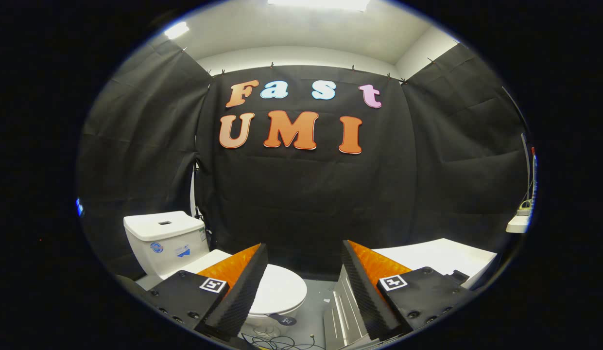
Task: Open the toilet lid.
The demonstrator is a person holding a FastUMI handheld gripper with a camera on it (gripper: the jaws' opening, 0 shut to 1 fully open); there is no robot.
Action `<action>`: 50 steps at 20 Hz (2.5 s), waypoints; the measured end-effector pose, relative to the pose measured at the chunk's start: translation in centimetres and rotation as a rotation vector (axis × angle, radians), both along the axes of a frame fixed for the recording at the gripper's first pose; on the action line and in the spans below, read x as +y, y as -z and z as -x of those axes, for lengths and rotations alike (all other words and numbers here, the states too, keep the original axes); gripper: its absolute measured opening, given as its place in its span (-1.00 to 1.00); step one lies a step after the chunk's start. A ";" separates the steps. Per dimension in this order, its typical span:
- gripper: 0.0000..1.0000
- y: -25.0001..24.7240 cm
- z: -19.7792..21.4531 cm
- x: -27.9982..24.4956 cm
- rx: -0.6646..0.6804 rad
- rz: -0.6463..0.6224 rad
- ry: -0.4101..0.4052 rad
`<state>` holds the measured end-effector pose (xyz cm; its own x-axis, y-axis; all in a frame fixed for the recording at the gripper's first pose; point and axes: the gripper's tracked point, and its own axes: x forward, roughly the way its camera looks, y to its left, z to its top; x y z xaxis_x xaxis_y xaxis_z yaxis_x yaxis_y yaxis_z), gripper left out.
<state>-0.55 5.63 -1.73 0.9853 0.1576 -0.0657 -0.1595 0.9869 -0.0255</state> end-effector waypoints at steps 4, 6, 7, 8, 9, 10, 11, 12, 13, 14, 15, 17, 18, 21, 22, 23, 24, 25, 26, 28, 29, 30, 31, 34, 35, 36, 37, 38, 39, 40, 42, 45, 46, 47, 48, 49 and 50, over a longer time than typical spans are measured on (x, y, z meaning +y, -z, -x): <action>0.97 0.1 -0.4 -0.6 0.008 -0.018 0.019; 0.97 0.2 -0.3 -0.7 0.017 -0.029 0.023; 0.96 0.3 -0.3 -0.8 0.022 -0.033 0.025; 0.96 0.4 -0.5 -1.0 0.022 -0.031 0.029; 0.96 0.3 -0.6 -1.5 0.021 -0.025 0.045; 0.96 0.2 -0.7 -2.0 0.022 -0.029 0.068; 0.97 0.0 -1.0 -2.1 0.023 -0.045 0.084; 0.97 -0.2 -1.1 -1.8 0.022 -0.062 0.091; 0.97 -0.2 -1.4 -1.5 0.023 -0.069 0.098; 0.97 0.0 -1.8 -1.2 0.026 -0.069 0.109; 0.97 0.2 -2.4 -0.9 0.028 -0.077 0.122; 0.97 1.3 -3.6 -0.2 0.045 -0.116 0.154; 0.97 2.3 -4.3 0.1 0.059 -0.145 0.176; 0.98 6.9 -5.5 1.5 0.128 -0.273 0.231; 0.97 8.8 -5.4 2.2 0.168 -0.311 0.243; 0.97 11.0 -5.7 2.6 0.199 -0.338 0.260; 0.97 13.0 -5.6 2.7 0.230 -0.351 0.280; 0.97 14.9 -5.5 2.5 0.261 -0.356 0.305; 0.97 16.8 -5.3 2.3 0.297 -0.357 0.327; 0.98 20.7 -4.5 2.2 0.385 -0.362 0.358; 0.97 22.8 -3.8 2.0 0.439 -0.372 0.372; 0.97 24.7 -3.1 1.6 0.497 -0.395 0.388; 0.97 26.3 -2.8 1.7 0.554 -0.438 0.408; 0.98 30.6 -0.9 2.3 0.738 -0.602 0.467; 0.97 30.7 -0.5 1.8 0.778 -0.665 0.480; 0.97 31.0 -0.5 1.8 0.804 -0.730 0.492; 0.97 31.4 -0.4 1.8 0.830 -0.794 0.499; 0.97 32.1 -0.4 2.2 0.845 -0.862 0.509; 0.97 32.5 0.0 3.0 0.882 -0.942 0.506; 0.96 32.5 0.4 4.1 0.903 -1.023 0.502; 0.96 33.2 -0.6 3.9 0.844 -1.131 0.542; 0.92 34.1 -1.2 4.6 0.774 -1.208 0.572; 0.89 34.3 -1.6 4.7 0.736 -1.219 0.573; 0.87 34.3 -1.8 4.8 0.711 -1.219 0.563; 0.85 33.8 -2.1 4.5 0.667 -1.223 0.556; 0.82 34.0 -2.3 3.8 0.644 -1.207 0.563; 0.79 34.5 -1.9 4.0 0.672 -1.216 0.552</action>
